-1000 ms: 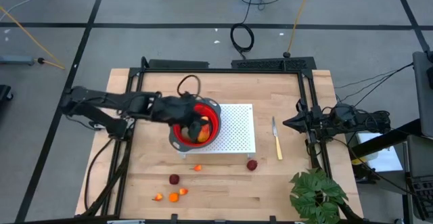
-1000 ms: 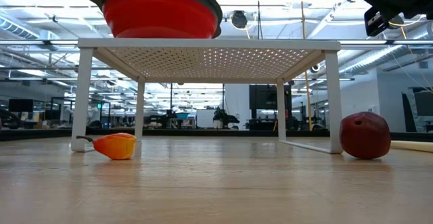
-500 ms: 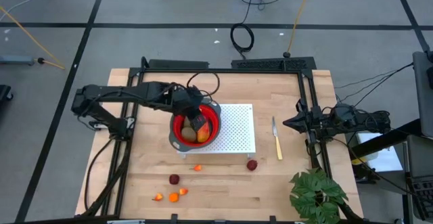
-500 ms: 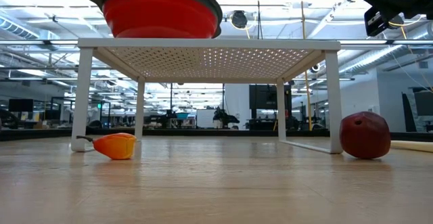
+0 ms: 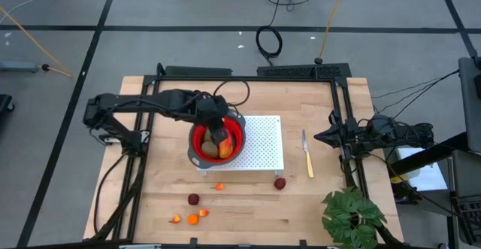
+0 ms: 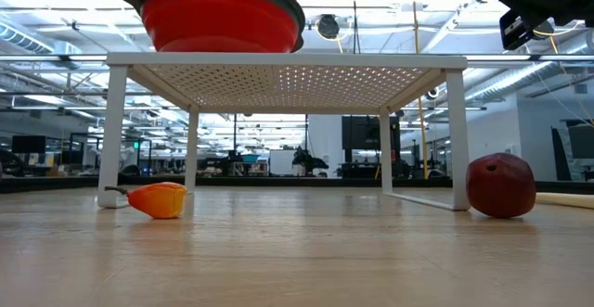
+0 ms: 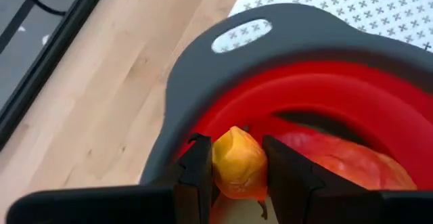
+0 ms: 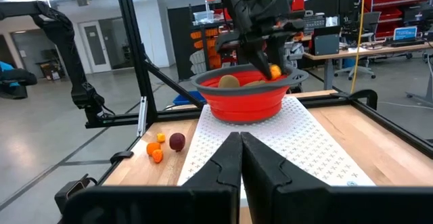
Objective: Pick & Place Fruit
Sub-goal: Put the orange pear into the red strainer bowl on the shelf, then put the red pomegranate into the red strainer bowl on the shelf
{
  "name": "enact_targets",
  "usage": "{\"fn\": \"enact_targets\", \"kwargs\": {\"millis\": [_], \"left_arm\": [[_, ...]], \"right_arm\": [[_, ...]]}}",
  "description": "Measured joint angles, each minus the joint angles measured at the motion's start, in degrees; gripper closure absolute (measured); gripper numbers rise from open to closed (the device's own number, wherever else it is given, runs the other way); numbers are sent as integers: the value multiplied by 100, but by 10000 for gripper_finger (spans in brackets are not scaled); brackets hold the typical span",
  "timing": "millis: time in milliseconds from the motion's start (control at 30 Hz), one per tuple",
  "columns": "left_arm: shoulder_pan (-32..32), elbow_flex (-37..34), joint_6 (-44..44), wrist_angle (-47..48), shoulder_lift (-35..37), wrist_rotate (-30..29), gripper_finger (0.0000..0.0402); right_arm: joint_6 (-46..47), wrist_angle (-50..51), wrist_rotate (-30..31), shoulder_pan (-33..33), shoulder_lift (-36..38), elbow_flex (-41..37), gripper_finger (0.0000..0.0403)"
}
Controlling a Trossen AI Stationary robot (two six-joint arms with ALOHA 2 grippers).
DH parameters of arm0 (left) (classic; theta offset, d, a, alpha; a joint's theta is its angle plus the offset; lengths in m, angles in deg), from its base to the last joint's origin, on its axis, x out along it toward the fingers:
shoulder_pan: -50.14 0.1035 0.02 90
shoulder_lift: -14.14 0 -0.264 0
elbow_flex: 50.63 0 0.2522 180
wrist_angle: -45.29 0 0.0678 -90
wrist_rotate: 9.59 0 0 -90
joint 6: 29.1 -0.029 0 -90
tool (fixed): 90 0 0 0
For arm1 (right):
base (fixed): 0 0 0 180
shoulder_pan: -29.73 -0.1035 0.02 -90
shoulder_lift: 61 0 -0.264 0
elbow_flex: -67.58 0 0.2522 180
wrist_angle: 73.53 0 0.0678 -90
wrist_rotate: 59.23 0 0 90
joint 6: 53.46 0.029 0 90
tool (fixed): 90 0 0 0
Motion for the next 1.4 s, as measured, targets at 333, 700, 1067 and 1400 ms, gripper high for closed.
{"fn": "enact_targets", "kwargs": {"millis": [333,700,1067,1400], "left_arm": [[-7,-10,-193,53,-271,101,298],[16,-9,-407,25,-308,130,292],[33,11,-387,87,-205,273,195],[-302,1326,1105,689,131,384,172]], "right_arm": [[-13,41,24,0,0,0,403],[-168,43,22,1,0,0,403],[-168,41,20,1,0,0,403],[-168,14,10,1,0,0,403]]}}
